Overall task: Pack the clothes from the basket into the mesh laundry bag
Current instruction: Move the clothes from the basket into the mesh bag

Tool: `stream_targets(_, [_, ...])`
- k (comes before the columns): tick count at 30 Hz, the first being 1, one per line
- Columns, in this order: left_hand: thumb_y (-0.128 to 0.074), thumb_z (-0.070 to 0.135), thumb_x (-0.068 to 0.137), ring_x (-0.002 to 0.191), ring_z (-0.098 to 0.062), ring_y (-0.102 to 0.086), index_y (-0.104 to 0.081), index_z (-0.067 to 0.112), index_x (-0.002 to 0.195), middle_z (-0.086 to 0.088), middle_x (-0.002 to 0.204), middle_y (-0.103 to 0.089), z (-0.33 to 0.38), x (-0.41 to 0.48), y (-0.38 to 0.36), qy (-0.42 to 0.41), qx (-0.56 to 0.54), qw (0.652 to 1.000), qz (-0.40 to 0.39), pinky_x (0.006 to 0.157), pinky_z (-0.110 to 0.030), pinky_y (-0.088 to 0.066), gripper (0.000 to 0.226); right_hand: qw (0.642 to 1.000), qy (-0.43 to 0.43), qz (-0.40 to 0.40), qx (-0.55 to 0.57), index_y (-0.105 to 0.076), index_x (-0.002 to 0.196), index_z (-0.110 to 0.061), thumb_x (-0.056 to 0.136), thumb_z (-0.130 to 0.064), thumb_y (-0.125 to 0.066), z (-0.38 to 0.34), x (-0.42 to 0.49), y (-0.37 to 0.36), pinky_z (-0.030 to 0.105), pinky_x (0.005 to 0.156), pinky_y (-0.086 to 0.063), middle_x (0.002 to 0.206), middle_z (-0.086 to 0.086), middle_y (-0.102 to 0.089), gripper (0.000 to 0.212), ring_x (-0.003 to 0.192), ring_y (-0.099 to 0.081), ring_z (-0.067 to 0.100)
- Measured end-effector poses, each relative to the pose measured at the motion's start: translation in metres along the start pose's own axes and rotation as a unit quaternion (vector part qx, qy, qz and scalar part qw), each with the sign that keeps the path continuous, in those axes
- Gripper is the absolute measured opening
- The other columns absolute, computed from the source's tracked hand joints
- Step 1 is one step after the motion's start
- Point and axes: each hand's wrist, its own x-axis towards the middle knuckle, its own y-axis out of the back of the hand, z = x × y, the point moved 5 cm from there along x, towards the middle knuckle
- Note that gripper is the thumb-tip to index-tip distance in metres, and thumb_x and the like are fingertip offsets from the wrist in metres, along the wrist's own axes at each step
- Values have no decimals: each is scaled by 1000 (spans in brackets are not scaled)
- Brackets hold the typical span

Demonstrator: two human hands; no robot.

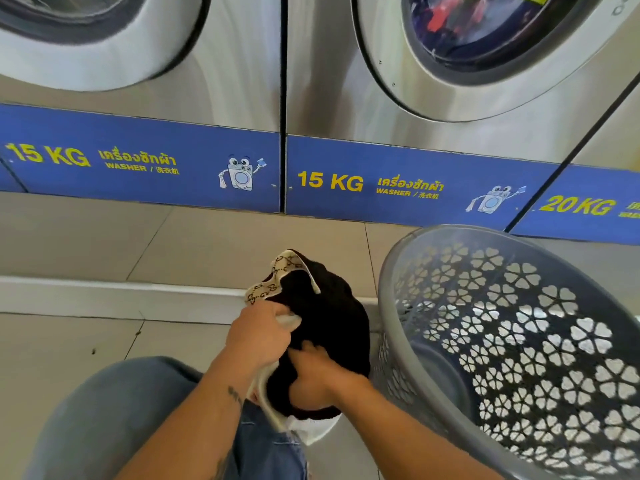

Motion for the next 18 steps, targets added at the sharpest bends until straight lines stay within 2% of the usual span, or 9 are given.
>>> stream_targets(2, [-60, 21, 84, 109, -26, -60, -63, 37, 124, -4, 124, -63, -1, 2, 0, 6, 16, 1000, 11, 91, -34, -49, 43, 984, 15, 44, 170, -51, 128, -28, 69, -26, -57, 4, -7, 15, 47, 104, -49, 130, 6, -56, 59, 121, -54, 30])
stream_targets(4, [-56, 15, 83, 110, -26, -60, -58, 40, 129, -5, 129, -60, -2, 6, 0, 14, 18, 1000, 9, 92, -36, -50, 53, 958, 7, 146, 248, -52, 110, -32, 66, -19, -54, 12, -13, 38, 44, 95, -53, 114, -1, -58, 46, 106, -58, 23])
stream_targets(6, [-53, 9, 81, 112, -27, -59, -55, 40, 133, -7, 133, -57, -1, 8, -3, 19, 24, 1000, -6, 94, -36, -50, 60, 919, -15, 322, 225, -47, 111, -33, 67, -14, -55, 19, -21, 68, 39, 94, -50, 116, -3, -50, 48, 107, -53, 23])
stream_targets(7, [-53, 9, 81, 114, -28, -58, -54, 39, 134, -8, 134, -57, 0, 9, -4, 21, 30, 999, -13, 95, -36, -49, 61, 904, -39, 382, 189, -44, 121, -33, 70, -14, -58, 21, -22, 77, 38, 99, -45, 124, 0, -44, 56, 114, -47, 24])
stream_targets(8, [-54, 10, 82, 115, -28, -57, -53, 38, 135, -8, 134, -56, 0, 10, -5, 22, 35, 999, -15, 96, -36, -49, 60, 901, -74, 394, 166, -38, 135, -32, 73, -16, -62, 24, -20, 81, 39, 105, -39, 136, 3, -36, 68, 125, -40, 27])
stream_targets(10, [-56, 13, 82, 116, -29, -57, -53, 38, 135, -9, 133, -56, 0, 11, -7, 24, 43, 999, -16, 97, -36, -48, 58, 913, -140, 302, 235, -16, 154, -37, 74, -25, -68, 40, -1, 67, 46, 115, -30, 156, 9, -21, 97, 143, -28, 33])
stream_targets(12, [-55, 12, 82, 116, -29, -57, -52, 37, 135, -9, 133, -55, -1, 13, -8, 29, 48, 998, -19, 97, -36, -48, 60, 889, -136, 208, 384, -7, 155, -46, 70, -25, -71, 54, 20, 35, 48, 115, -36, 158, 8, -35, 109, 141, -40, 34])
stream_targets(15, [-55, 10, 82, 113, -28, -57, -51, 34, 136, -8, 133, -54, -2, 15, -12, 39, 41, 998, -30, 97, -38, -49, 60, 892, -153, 200, 376, -29, 151, -47, 72, -26, -62, 70, 33, 7, 47, 105, -48, 135, 3, -61, 88, 120, -59, 30])
stream_targets(18, [-56, 10, 85, 111, -26, -58, -51, 31, 137, -6, 132, -54, -1, 19, -11, 45, -8, 999, -7, 94, -35, -49, 56, 884, -158, 289, 332, -62, 125, -32, 79, -19, -54, 70, 28, 29, 40, 93, -52, 111, 4, -68, 49, 105, -64, 30])
